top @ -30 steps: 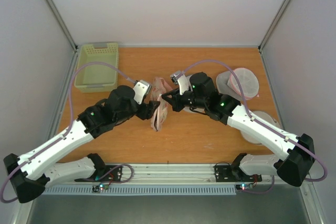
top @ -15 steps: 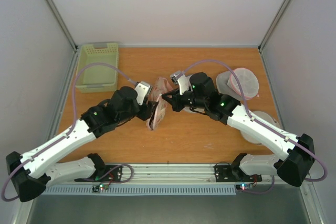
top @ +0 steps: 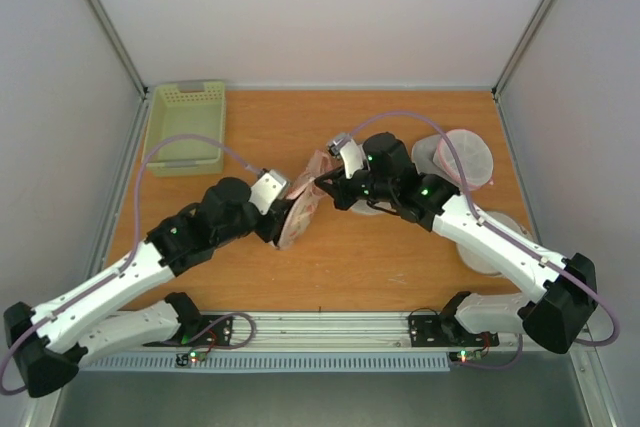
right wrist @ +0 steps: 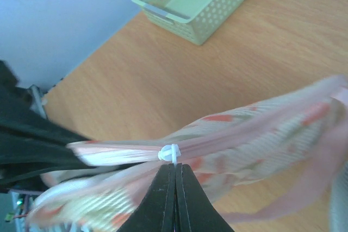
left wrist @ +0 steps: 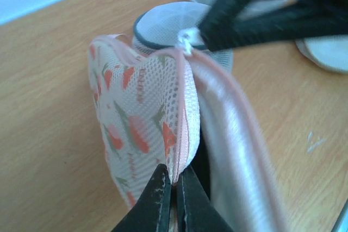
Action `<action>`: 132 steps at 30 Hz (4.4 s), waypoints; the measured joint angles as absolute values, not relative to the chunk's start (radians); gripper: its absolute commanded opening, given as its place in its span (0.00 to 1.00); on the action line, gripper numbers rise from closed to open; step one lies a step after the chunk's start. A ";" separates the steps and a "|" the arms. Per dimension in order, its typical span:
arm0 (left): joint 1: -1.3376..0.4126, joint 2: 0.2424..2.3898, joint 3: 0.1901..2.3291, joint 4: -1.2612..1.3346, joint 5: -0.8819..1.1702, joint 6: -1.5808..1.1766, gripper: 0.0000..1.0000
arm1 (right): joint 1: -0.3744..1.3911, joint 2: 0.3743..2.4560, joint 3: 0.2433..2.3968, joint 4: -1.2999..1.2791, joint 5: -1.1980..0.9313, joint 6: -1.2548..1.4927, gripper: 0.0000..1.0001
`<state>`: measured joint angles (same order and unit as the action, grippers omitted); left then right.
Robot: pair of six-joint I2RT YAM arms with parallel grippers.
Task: Unzip the laundry bag and remove the bra
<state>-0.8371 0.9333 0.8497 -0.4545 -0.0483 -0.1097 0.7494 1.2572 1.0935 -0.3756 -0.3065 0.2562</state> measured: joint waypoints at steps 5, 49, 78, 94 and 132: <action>-0.837 0.811 0.760 -0.435 0.008 0.067 0.01 | 0.663 1.269 1.099 -0.421 -0.311 0.215 0.01; -0.837 1.093 0.851 -0.360 -0.057 -0.155 0.62 | 0.746 1.299 1.031 -0.328 -0.244 0.360 0.01; -0.836 1.118 0.816 -0.328 -0.117 -0.037 0.01 | 0.752 1.299 1.091 -0.385 -0.209 0.286 0.01; -0.833 0.787 0.678 -0.326 0.171 0.255 0.01 | 0.556 1.296 1.120 -0.484 -0.329 0.133 0.01; -0.765 1.177 0.893 -0.334 0.138 0.224 0.03 | 0.685 1.310 1.088 -0.450 -0.313 0.282 0.01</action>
